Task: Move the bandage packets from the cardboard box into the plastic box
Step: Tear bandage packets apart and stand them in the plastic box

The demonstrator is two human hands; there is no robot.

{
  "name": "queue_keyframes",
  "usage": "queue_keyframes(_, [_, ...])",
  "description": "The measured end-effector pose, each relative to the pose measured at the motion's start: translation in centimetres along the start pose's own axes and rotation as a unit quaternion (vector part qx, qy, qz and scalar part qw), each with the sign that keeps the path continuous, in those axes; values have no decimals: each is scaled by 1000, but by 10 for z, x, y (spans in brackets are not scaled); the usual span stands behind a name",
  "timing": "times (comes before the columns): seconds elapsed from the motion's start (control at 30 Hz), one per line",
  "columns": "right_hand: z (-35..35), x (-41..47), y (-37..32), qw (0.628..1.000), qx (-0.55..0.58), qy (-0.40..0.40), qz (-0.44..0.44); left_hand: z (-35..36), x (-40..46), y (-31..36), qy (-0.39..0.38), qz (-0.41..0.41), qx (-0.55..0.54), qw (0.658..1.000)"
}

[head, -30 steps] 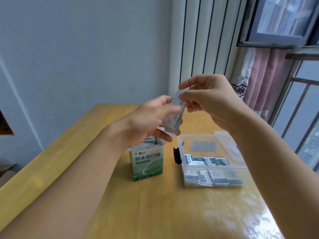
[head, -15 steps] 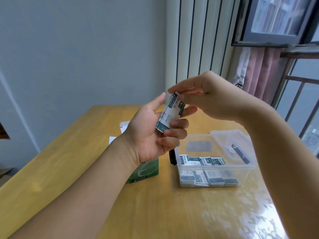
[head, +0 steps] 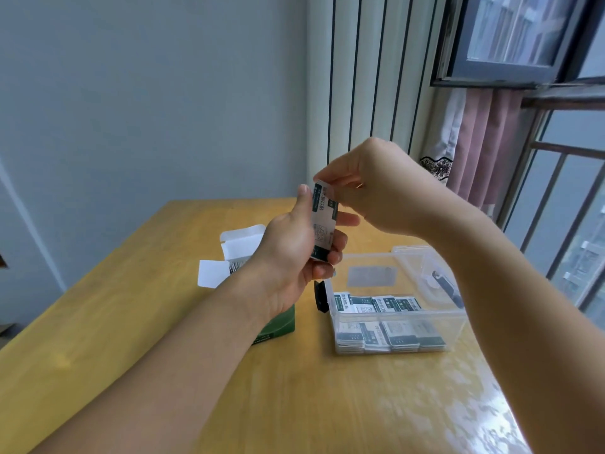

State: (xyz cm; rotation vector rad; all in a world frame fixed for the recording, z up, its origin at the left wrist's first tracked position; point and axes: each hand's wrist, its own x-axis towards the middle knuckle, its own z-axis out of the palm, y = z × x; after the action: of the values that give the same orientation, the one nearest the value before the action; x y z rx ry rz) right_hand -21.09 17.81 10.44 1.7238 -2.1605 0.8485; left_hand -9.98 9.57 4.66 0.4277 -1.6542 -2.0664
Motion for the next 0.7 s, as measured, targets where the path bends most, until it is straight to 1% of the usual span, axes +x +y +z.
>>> queue_keyframes(0.07, [4,0,-3,999,-35,-5,-4,0,0,1,-3,-13,-21,1000])
queue_keyframes(0.2, [2,-1,-4,1000,-31,3,4,-3,1,4,-28,-45,-55,997])
queue_keyframes(0.33, [8,1,-4,999,-30,12,8,-2,1,4,-4,-24,-44,999])
queue_keyframes(0.4, [8,2,-2,1000,-14,0,11,0,0,1,24,-2,-8,1000])
queue_keyframes(0.5, [1,0,5,997,54,-53,29,2,1,-3,51,37,75,995])
queue_keyframes(0.6, [-5,-4,11,987,116,-98,51,4,-1,-6,34,49,122,991])
queue_keyframes(0.7, [-16,-6,23,977,168,-99,85,6,-1,-3,11,35,158,987])
